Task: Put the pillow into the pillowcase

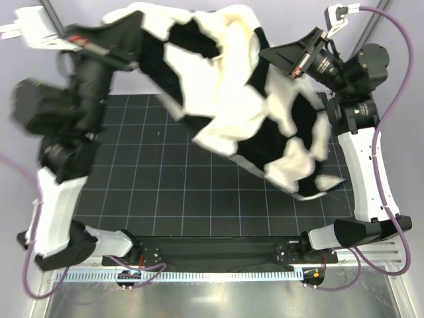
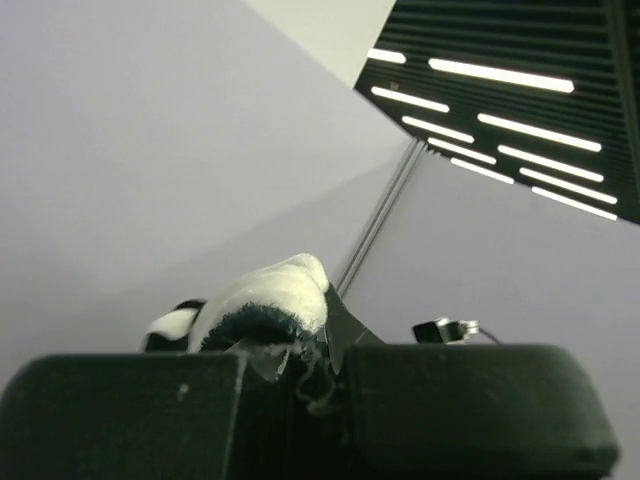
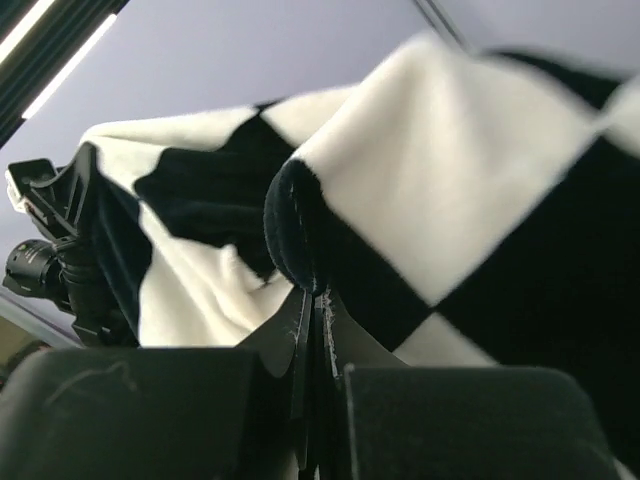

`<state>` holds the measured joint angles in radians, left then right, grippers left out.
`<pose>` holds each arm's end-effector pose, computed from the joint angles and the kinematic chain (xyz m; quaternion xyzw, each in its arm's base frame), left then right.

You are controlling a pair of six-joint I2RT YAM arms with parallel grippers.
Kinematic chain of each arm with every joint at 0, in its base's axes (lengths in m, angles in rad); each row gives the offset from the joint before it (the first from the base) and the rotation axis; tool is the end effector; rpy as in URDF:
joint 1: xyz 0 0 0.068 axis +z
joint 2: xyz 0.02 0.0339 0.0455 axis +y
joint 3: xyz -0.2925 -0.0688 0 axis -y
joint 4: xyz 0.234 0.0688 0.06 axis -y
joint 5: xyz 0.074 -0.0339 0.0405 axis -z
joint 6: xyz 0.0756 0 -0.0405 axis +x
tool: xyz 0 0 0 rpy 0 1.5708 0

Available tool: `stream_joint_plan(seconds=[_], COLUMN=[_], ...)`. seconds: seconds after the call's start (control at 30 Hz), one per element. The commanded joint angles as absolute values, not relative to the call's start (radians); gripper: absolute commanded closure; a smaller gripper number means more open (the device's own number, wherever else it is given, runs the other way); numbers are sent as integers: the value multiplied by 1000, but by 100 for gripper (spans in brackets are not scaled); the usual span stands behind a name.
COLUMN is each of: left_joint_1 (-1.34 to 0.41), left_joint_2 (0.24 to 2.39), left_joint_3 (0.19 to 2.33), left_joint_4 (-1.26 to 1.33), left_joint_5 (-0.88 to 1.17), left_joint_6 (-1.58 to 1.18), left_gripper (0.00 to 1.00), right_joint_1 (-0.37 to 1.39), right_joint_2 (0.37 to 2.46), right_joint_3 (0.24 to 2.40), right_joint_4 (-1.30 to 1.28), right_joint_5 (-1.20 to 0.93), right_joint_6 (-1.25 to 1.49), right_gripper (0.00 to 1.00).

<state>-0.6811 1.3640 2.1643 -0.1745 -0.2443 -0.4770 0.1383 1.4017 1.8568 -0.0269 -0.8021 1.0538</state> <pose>0.1663 -0.1113 0.6958 -0.0619 0.4604 -0.4372 0.7701 0.2596 0.0910 0.6111 -0.0746 0.5917 0.6095 0.5224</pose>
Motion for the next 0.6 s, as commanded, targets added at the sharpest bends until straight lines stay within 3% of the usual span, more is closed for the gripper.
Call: stream_joint_plan(seconds=[0.0,0.23,0.4,0.57], left_joint_1=[-681,-687,-868,-934], left_joint_2=[1272,1512,1735,1894], left_joint_3=[2206,2449,2571,2641], left_joint_4=[-21,-55,-11,70], left_joint_5=[-333,-114,-123,-132], left_joint_6=[-391,-575,-557,-574], left_gripper=[100,99,99,99], right_joint_1=[167,91,-154,-323], right_joint_2=[1400,1431,1387,1404], right_joint_3=[1853,2063,2002,2017], right_joint_4=[136,8,164,366], right_joint_5=[-822,-831,-897,-963], right_joint_6=[1123,1118,1281,1521], right_gripper=[96,96,96,96])
